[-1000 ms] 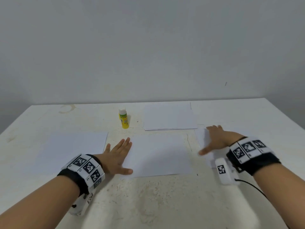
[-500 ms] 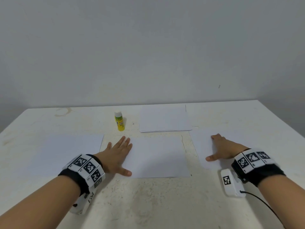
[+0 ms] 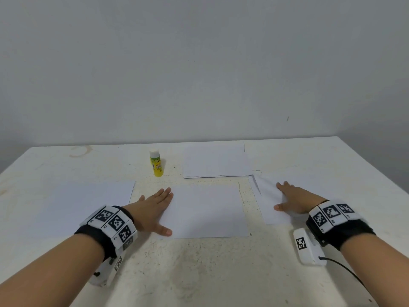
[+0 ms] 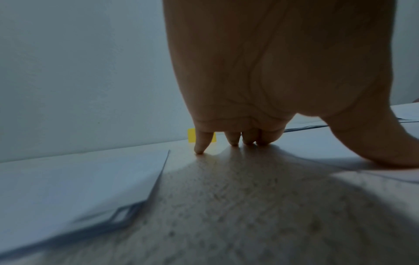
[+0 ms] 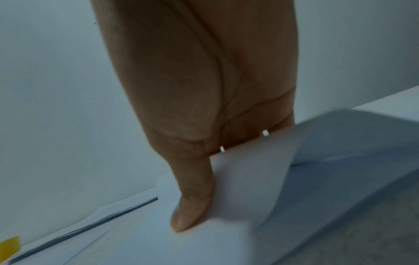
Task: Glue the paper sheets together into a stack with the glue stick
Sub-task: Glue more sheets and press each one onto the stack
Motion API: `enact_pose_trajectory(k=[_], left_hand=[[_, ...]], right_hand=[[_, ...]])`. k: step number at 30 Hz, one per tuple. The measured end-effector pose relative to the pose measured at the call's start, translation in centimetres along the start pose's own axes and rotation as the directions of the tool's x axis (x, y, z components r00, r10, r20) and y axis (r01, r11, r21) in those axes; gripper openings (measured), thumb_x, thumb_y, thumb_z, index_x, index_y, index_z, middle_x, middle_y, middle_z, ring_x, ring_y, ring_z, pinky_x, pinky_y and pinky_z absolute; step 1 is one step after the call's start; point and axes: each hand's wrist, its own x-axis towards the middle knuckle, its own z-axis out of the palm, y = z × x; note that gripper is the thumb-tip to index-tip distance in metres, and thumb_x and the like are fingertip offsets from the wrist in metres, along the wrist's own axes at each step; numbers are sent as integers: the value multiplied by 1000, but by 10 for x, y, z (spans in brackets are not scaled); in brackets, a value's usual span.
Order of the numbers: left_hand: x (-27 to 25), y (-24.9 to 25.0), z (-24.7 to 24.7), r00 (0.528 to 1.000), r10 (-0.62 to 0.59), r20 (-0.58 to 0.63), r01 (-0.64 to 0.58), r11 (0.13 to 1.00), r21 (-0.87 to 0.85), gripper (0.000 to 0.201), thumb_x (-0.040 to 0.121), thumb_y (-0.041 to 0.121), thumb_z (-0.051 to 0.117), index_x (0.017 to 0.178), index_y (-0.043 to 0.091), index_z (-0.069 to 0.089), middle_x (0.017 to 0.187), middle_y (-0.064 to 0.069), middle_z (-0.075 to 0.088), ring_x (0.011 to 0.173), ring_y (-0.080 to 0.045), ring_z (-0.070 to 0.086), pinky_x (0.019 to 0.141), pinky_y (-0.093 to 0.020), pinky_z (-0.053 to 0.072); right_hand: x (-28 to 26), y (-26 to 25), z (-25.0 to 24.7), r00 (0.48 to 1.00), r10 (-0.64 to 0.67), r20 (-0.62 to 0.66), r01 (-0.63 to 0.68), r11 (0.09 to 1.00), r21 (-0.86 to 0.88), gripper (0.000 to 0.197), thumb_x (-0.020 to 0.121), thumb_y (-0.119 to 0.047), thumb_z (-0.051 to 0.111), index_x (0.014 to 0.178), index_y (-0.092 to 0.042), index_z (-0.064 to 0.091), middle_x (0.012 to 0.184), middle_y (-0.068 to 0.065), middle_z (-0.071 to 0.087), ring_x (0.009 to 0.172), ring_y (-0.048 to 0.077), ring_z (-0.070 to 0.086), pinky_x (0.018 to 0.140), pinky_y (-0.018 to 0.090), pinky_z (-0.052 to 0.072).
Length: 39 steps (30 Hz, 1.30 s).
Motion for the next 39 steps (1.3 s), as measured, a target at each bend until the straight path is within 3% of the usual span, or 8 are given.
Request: enact_pose_trajectory(k=[5, 10, 13, 16, 19, 22, 29, 39], left_hand=[[-3, 3, -1, 1000, -8, 0, 8, 1000, -2, 139, 43, 88, 27, 148, 11, -22, 155, -1, -29, 145, -15, -21, 118, -50, 0], [-2, 0, 0, 1000, -3, -8, 3, 1000, -1, 140, 43, 91, 26, 148, 13, -22, 155, 0, -29, 145, -14, -20, 118, -49, 0], [-2, 2, 1, 1000, -9, -23, 9, 1000, 2, 140, 42, 93, 22, 149, 13, -22, 155, 1, -29, 145, -14, -20, 118, -50, 1], [1, 6, 1, 1000, -13, -27, 13, 1000, 7, 142, 39, 95, 17, 148, 13, -22, 155, 1, -29, 145, -16, -20, 117, -53, 2], [2, 7, 1, 999, -28, -28, 28, 1000, 8, 141, 40, 94, 17, 148, 12, -23, 155, 2, -30, 146, -16, -19, 117, -54, 3], [2, 6, 2, 999, -21, -29, 21, 1000, 2, 146, 36, 97, 14, 148, 12, -24, 155, 2, -31, 145, -16, -20, 117, -54, 2], [4, 5, 3, 1000, -8, -21, 8, 1000, -8, 157, 23, 105, 5, 147, 15, -27, 155, 1, -30, 145, -18, -22, 116, -55, 0], [5, 4, 5, 1000, -7, -26, 7, 1000, 2, 156, 22, 105, 1, 147, 16, -27, 155, 2, -31, 144, -18, -24, 115, -56, 0]], right_hand=[[-5, 10, -16, 986, -28, -163, 34, 999, 34, 47, 94, -29, 57, 136, -13, 45, 134, 9, 54, 119, 25, 51, 88, 26, 37], [-17, 15, -41, 937, 46, -346, 10, 987, 158, 40, 89, -15, 60, 128, -9, 53, 123, 15, 60, 107, 30, 56, 75, 28, 35], [-33, -1, -52, 911, 77, -405, 33, 966, 256, 43, 91, -13, 55, 132, -8, 46, 121, 17, 59, 97, 30, 54, 74, 33, 40], [-53, -44, -49, 924, -14, -383, 155, 928, 339, 48, 94, -15, 53, 139, -11, 37, 123, 15, 56, 90, 23, 48, 64, 28, 39], [-58, -101, -22, 955, -177, -237, 258, 891, 375, 49, 94, -21, 52, 139, -10, 34, 129, 15, 52, 105, 27, 53, 77, 28, 42], [-46, -154, 14, 965, -245, -92, 262, 904, 339, 50, 95, -26, 49, 137, -7, 33, 133, 17, 48, 120, 33, 48, 102, 44, 39], [-31, -215, 45, 980, -193, -40, 189, 861, 472, 46, 95, -28, 46, 135, -7, 34, 137, 12, 43, 128, 31, 40, 105, 50, 36], [-28, -224, 53, 991, -110, -76, 132, 895, 426, 48, 95, -32, 46, 136, -10, 35, 140, 7, 39, 135, 26, 28, 108, 48, 27]])
